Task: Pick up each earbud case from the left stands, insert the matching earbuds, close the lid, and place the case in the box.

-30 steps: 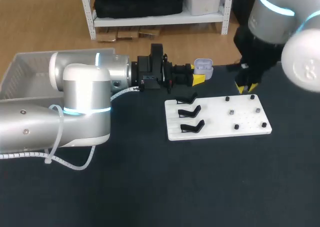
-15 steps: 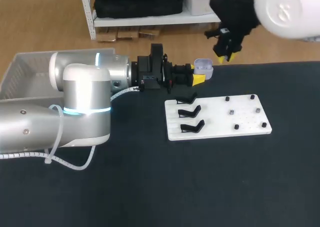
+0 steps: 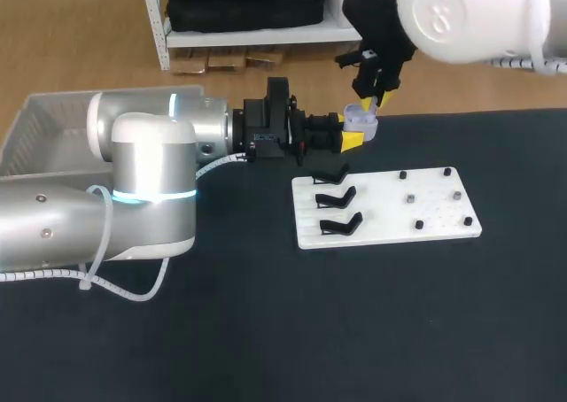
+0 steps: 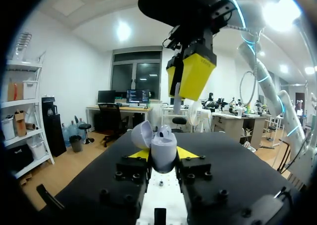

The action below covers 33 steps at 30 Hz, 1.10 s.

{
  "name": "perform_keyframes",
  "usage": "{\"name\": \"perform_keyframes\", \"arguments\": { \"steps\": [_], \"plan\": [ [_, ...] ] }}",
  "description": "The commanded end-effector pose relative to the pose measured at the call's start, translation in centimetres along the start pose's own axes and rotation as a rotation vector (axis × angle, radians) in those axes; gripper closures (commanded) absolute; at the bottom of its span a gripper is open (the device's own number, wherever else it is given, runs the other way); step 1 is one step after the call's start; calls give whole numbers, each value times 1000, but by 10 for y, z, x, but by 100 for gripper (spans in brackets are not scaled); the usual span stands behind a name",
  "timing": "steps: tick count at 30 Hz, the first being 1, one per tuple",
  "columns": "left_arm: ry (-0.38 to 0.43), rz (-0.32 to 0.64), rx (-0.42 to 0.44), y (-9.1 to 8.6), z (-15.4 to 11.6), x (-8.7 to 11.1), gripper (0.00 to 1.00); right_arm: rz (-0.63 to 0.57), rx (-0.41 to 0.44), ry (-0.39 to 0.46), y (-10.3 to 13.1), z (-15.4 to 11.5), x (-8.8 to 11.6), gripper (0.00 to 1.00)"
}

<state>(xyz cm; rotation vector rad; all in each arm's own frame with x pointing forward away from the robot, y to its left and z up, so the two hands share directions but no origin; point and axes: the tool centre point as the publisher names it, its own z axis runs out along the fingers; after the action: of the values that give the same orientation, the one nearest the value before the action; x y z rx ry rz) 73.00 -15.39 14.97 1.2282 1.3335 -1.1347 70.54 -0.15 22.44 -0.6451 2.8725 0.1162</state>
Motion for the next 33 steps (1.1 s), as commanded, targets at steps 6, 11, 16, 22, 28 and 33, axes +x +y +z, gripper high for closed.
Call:
{"name": "perform_keyframes", "arguments": {
  "steps": [6, 11, 16, 22, 28, 33],
  "plan": [
    [-4, 2, -1, 0, 0, 1, 100, -7, -22, 13, 5, 6, -6, 100],
    [-4, 2, -1, 0, 0, 1, 100, -12, -24, 13, 7, 9, -8, 100],
    [-4, 2, -1, 0, 0, 1, 100, -22, -28, 21, 11, 12, -8, 100],
    [-4, 2, -1, 0, 0, 1, 100, -27, -41, 12, 13, 16, -12, 100],
    [-4, 2, -1, 0, 0, 1, 100, -23, -46, 10, 12, 18, -13, 100],
    [-4, 2, -1, 0, 0, 1, 100, -27, -65, 0, 12, 20, -13, 100]
  ]
}}
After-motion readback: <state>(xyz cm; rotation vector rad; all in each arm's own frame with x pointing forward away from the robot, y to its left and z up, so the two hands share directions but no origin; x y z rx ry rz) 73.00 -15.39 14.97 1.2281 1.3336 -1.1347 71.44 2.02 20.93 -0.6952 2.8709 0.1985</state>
